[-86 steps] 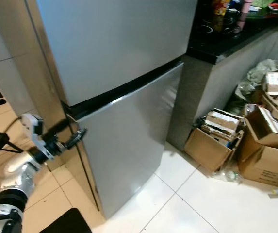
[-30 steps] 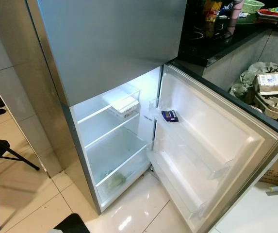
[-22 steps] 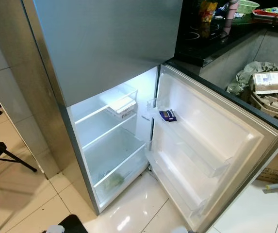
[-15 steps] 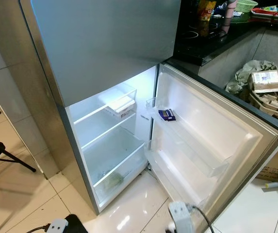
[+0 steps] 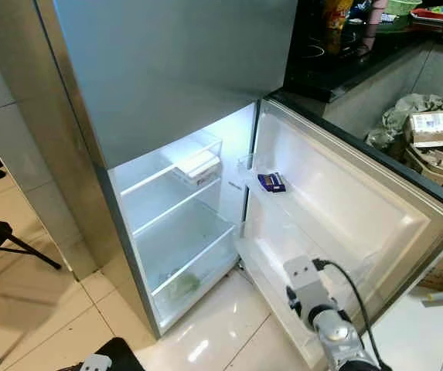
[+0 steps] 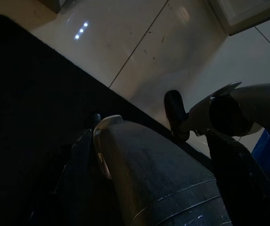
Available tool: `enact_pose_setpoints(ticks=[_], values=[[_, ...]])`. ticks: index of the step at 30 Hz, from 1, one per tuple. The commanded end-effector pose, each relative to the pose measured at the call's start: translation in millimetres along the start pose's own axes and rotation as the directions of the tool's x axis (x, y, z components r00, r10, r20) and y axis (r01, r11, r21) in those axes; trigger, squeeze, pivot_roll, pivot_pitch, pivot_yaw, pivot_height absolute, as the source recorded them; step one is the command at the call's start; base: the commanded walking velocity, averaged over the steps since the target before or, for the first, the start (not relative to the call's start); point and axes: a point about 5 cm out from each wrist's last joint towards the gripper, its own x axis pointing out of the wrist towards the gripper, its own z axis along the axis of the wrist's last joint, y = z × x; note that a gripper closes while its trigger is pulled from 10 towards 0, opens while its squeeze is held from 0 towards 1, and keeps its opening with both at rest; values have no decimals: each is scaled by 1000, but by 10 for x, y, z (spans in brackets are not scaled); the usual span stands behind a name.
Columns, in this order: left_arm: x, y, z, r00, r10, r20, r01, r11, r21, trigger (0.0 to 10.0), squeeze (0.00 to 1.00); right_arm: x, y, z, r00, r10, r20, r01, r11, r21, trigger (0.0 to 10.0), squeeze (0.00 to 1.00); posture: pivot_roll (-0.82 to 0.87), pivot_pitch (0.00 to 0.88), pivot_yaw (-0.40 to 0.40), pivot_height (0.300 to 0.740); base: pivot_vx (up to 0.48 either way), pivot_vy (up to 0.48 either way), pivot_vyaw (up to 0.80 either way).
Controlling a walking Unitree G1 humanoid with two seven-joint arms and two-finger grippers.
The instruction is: Restocking fridge
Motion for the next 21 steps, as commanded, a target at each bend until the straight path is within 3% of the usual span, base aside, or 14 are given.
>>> enact_pose_setpoints(ticks=[1,5,12,16,18,21], values=[[0,-16,-39,1000,4,-6,-4,1000,-4,10000,0,19,-72,92,998,-37,47,37,999,-2,10000,0,26,0,-14,738,0,0,0],[19,-7,65,999,15,42,-15,1000,-12,10000,0,12,-211,119,993,-99,60,97,995,37,10000,0,24,0,-13,738,0,0,0],[40,11,223,996,16,86,-17,1000,11,10000,0,-28,-368,45,982,-190,14,190,982,19,10000,0,29,0,-14,738,0,0,0],[48,-7,214,997,7,73,-9,999,34,10000,0,-104,-645,9,936,-353,-8,353,936,9,10000,0,24,0,-6,738,0,0,0],[50,-16,199,998,3,68,-6,999,39,10000,0,-120,-699,8,927,-375,-9,375,927,11,10000,0,26,0,-6,738,0,0,0],[46,-25,162,998,0,61,-3,999,37,10000,0,-192,-908,-3,892,-452,-15,452,892,11,10000,0,30,0,-9,738,0,0,0]])
